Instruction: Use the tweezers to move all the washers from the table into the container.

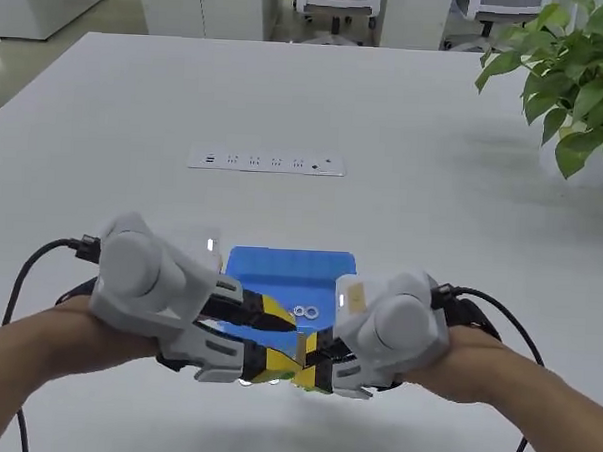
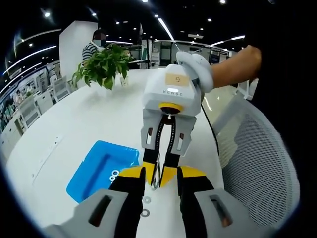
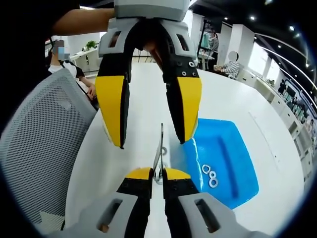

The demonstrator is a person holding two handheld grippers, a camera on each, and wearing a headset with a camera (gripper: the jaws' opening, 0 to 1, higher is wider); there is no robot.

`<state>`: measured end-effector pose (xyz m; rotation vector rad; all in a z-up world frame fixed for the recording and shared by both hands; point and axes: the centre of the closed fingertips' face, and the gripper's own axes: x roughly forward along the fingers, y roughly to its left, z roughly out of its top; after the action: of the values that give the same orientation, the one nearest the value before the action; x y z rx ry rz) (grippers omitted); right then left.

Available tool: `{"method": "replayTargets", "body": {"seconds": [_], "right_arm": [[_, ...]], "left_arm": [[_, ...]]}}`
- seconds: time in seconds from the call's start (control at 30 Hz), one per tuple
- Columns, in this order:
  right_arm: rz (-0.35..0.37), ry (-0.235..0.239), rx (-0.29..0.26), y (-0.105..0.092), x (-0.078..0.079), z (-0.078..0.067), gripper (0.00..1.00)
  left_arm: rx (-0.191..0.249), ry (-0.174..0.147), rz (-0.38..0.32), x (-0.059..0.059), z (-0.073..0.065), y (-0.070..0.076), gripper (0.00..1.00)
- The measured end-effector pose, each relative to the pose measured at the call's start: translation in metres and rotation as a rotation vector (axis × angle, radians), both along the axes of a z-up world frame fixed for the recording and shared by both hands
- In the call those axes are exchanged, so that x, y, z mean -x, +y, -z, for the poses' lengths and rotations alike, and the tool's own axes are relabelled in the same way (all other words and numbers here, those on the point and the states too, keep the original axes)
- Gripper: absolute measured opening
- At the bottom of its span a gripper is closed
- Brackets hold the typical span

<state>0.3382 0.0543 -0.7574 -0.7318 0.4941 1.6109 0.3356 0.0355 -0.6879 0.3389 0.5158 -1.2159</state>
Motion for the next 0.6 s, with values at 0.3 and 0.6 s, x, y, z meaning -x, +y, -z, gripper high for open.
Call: {"method": "replayTargets", "body": {"seconds": [0.3,0.6], "right_arm": [[-0.03,-0.008,0.005,-0.001,0.001,-0.016,0.09],[-0.042,-0.021,-0.013,0.005,-0.009,-0.038,0.09]], "left_arm": [[0.029,-0.028,-0.099,-0.006,-0.005,0.012,0.51],[0.044,-0.031,-0.163,-0.005,-0.008,0.022,0.64]]}}
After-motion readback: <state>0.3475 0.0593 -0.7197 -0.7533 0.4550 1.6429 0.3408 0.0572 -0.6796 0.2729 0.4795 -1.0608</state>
